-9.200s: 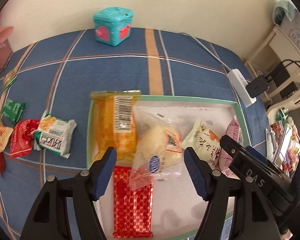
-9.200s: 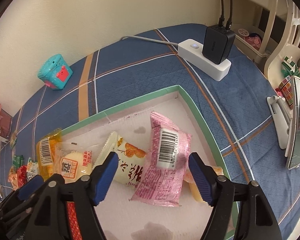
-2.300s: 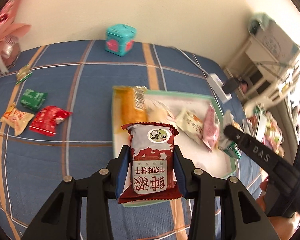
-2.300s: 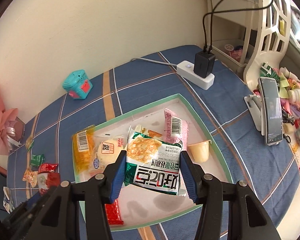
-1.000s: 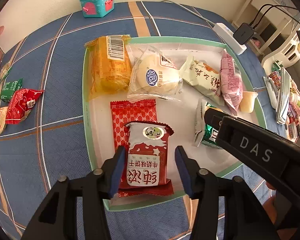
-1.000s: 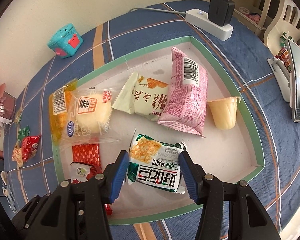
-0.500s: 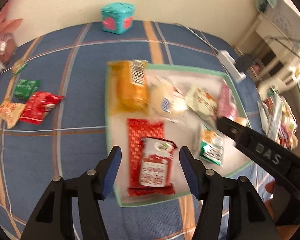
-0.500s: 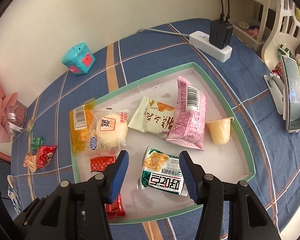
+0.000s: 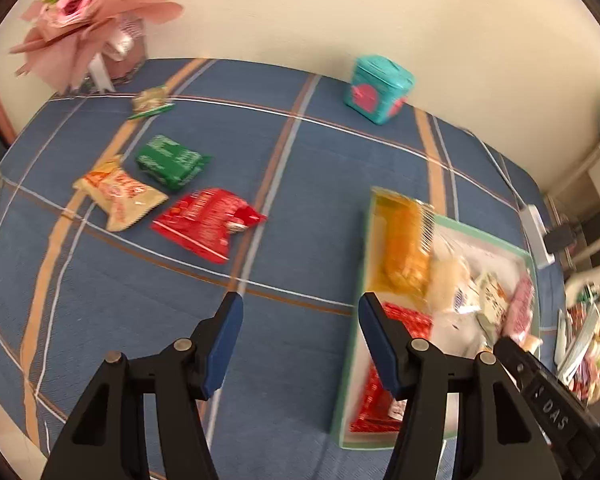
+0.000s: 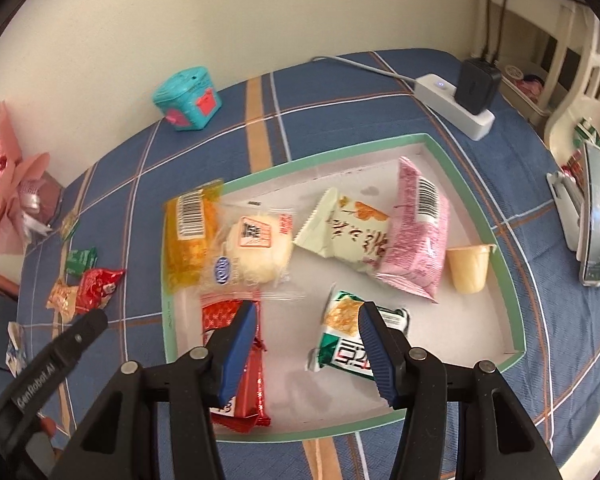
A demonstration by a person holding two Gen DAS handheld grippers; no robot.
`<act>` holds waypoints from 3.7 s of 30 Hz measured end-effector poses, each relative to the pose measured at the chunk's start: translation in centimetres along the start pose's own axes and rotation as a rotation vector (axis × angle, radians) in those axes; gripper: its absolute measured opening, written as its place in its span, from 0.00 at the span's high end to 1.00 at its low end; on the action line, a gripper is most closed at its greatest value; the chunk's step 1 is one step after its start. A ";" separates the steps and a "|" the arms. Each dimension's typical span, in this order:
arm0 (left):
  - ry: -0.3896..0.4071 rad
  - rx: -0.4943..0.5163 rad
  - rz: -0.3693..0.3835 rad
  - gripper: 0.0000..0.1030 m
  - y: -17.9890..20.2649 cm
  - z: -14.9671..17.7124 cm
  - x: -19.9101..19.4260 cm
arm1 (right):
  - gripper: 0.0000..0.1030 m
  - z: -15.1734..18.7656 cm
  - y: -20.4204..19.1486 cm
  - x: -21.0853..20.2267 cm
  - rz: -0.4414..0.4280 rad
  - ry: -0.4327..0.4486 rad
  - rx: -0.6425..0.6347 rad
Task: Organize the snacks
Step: 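Move both tools back toward the yellow cracker bag and red Rice Kiss bag, then grasp the yellow cracker bag with left tool while right tool grasps red Rice Kiss bag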
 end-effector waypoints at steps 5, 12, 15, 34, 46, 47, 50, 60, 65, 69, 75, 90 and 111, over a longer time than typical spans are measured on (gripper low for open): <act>0.024 -0.054 -0.018 0.41 -2.1 -0.5 -0.8 | 0.43 0.1 -1.0 -0.1 -0.008 0.007 -0.027; 0.044 -0.138 -0.053 0.27 -5.1 -0.8 -1.3 | 0.17 0.2 -2.2 0.3 -0.022 0.013 -0.061; 0.063 -0.170 -0.072 0.24 -6.4 -1.0 -1.7 | 0.09 0.1 -2.7 0.3 -0.024 0.024 -0.076; 0.115 -0.238 -0.088 0.03 -9.8 -3.8 -1.8 | 0.00 -0.4 -4.0 0.0 -0.060 0.099 -0.046; 0.160 -0.247 -0.091 0.03 -15.5 -7.9 -2.4 | 0.00 -2.8 -7.0 -1.2 -0.153 0.150 -0.034; 0.165 -0.246 -0.102 0.03 -16.0 -8.2 -2.5 | 0.00 -3.1 -7.6 -1.3 -0.157 0.155 -0.041; 0.166 -0.264 -0.102 0.03 -17.4 -8.7 -2.6 | 0.00 -4.0 -9.9 -1.7 -0.167 0.167 -0.079; 0.143 -0.332 -0.100 0.03 -22.0 -9.5 -1.3 | 0.00 -4.7 -20.0 -0.4 -0.230 0.085 -0.184; 0.097 -0.382 -0.078 0.03 -23.5 -9.1 0.9 | 0.00 -3.6 -24.3 2.4 -0.235 -0.008 -0.205; 0.071 -0.402 -0.064 0.03 -23.9 -8.8 2.3 | 0.00 -2.6 -26.1 4.9 -0.198 -0.054 -0.224; 0.055 -0.394 -0.028 0.03 -23.2 -9.0 3.6 | 0.00 -0.8 -27.7 7.9 -0.171 -0.106 -0.251; -0.028 -0.366 -0.022 0.06 -22.1 -7.8 7.1 | 0.12 0.4 -27.3 9.5 -0.126 -0.121 -0.297; -0.045 -0.377 -0.014 0.64 -21.8 -7.1 6.2 | 0.32 1.1 -22.4 8.1 -0.092 -0.138 -0.287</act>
Point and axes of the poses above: each gripper's, at about its wrist camera, not at the fingertips, and x roughly the way its jaws point, y to its right, z to its underside, the point moved 9 cm from there along x, roughly the way its jaws point, and after that the axes turned 8 degrees about z, right-handed, at the moved point
